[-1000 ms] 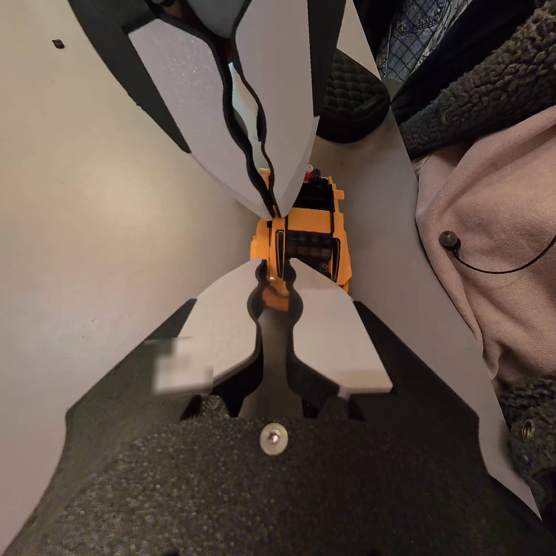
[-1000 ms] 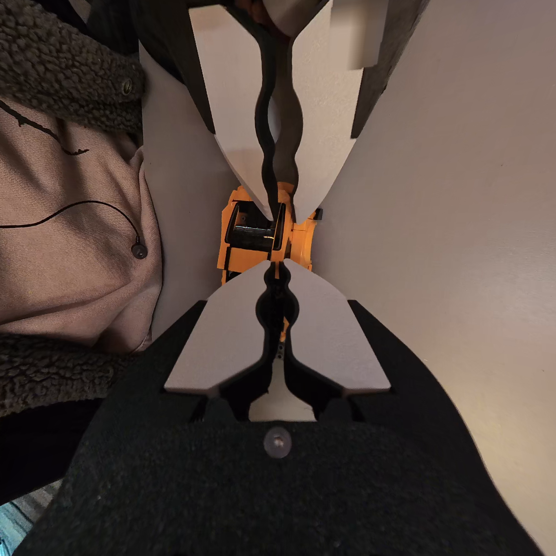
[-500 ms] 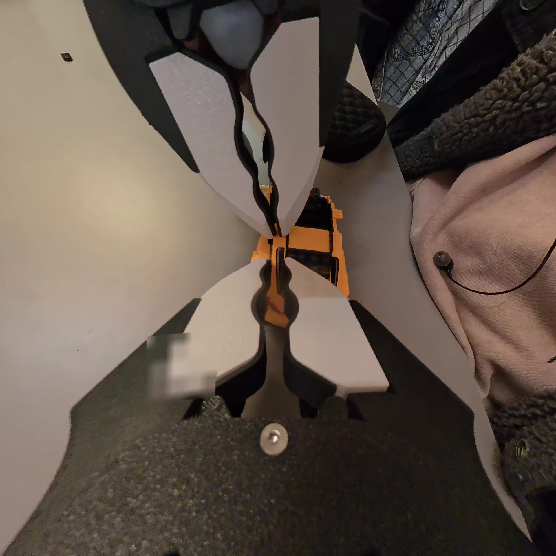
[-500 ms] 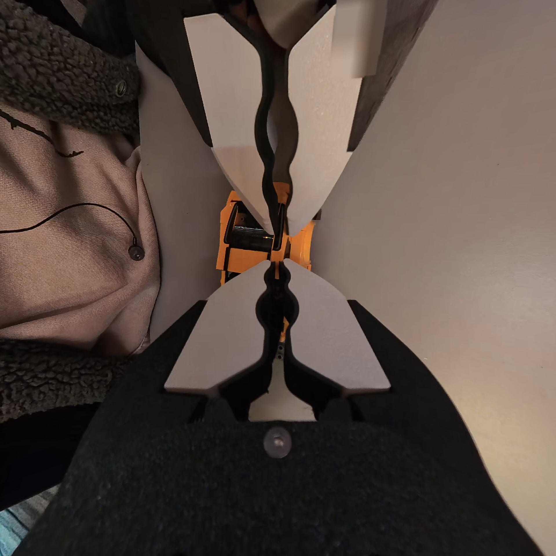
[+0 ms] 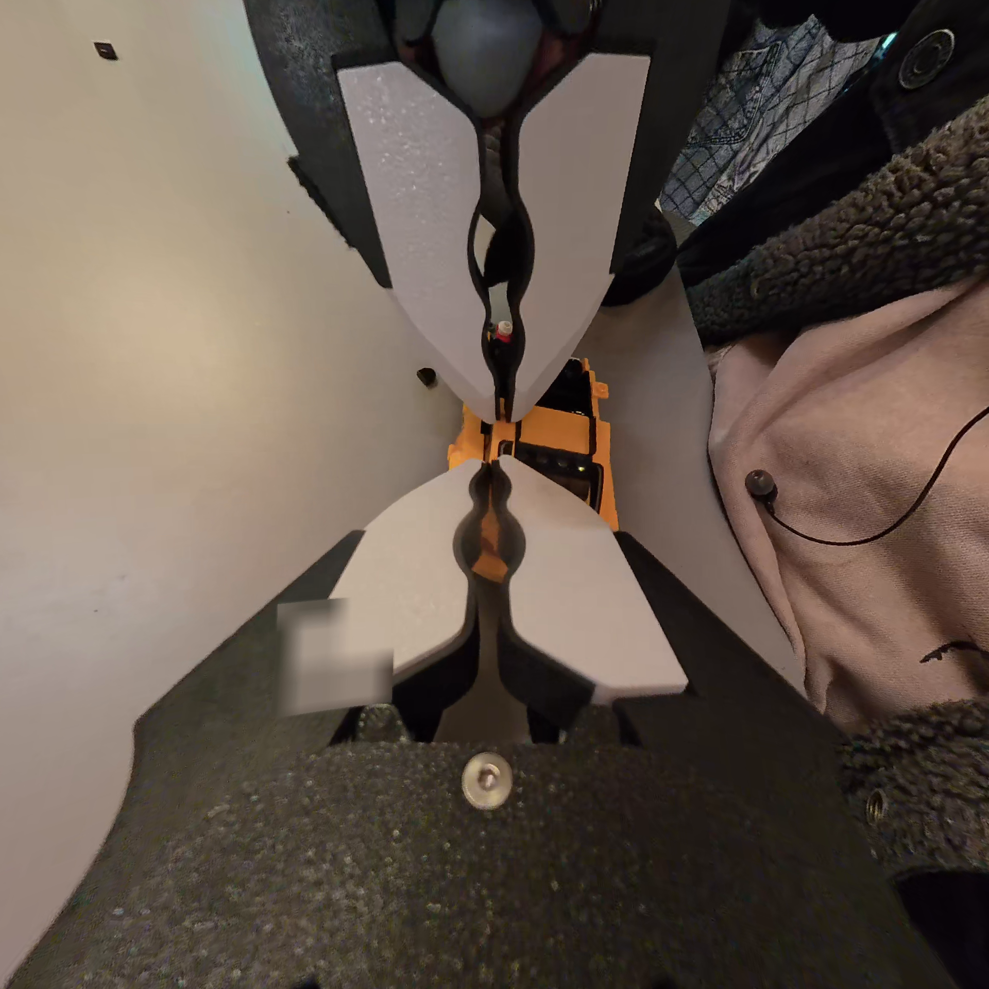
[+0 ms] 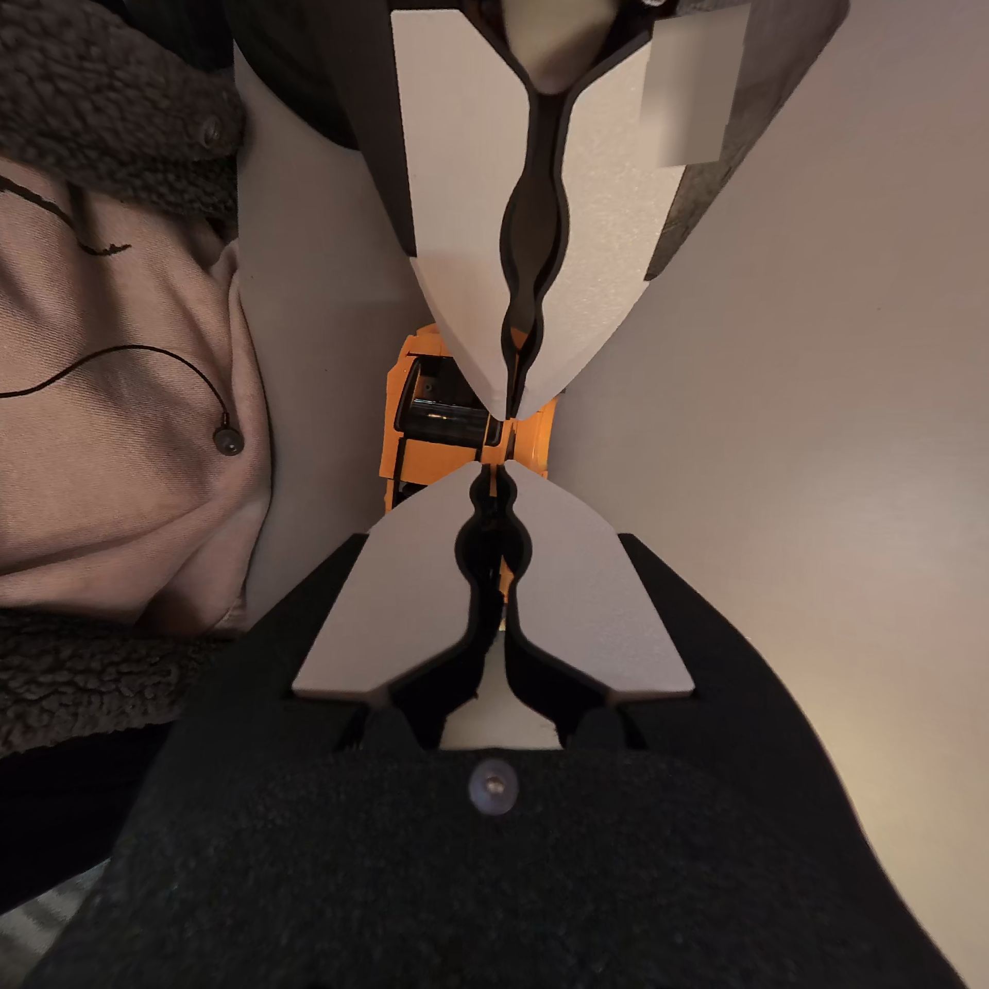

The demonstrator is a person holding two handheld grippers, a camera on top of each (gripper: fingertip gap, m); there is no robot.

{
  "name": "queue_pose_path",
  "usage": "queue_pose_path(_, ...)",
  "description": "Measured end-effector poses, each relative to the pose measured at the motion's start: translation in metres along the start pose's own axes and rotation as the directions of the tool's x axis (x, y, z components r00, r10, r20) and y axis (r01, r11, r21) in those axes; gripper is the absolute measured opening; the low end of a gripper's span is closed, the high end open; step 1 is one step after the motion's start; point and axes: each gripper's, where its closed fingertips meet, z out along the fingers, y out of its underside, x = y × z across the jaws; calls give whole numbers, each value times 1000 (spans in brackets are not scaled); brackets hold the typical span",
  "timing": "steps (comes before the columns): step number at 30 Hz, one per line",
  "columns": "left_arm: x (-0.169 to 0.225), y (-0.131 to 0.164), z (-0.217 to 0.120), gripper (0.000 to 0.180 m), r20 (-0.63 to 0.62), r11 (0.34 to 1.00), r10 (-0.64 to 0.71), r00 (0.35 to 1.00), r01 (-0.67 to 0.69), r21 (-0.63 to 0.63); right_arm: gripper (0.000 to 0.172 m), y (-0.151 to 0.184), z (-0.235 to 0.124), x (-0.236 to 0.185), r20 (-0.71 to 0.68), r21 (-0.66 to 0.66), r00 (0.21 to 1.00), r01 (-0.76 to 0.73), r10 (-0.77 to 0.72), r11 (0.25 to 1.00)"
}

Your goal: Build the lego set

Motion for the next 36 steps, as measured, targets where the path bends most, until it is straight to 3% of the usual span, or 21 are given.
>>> queue_pose_path(10, 2, 0, -1, 0, -4, 1000, 19, 1000, -19, 8, 1, -5, 0, -4, -40, 70, 998, 58, -55, 996)
queue_pose_path(12, 2, -1, -3, 1, -18, 1000, 9, 1000, -9, 18, 7, -13, -8, -11, -16, 149, 999, 43, -41, 988)
queue_pose_path(20, 1, -2, -9, 2, -31, 999, 4, 1000, -2, 45, 26, 9, -27, -20, -156, 210, 987, 67, -34, 975)
queue_pose_path(27, -12, 8, -8, 16, 17, 999, -33, 999, 33, 7, 74, 48, 1, -33, -375, 83, 926, 80, -43, 993)
queue_pose_path(31, -7, 13, -4, 15, -27, 998, -60, 998, 59, -25, 70, 60, 12, -25, -440, -20, 891, 109, -107, 994)
queue_pose_path(36, 2, 16, -3, 15, -79, 995, -90, 993, 86, -45, 55, 70, 5, -8, -406, -164, 877, 205, -256, 965)
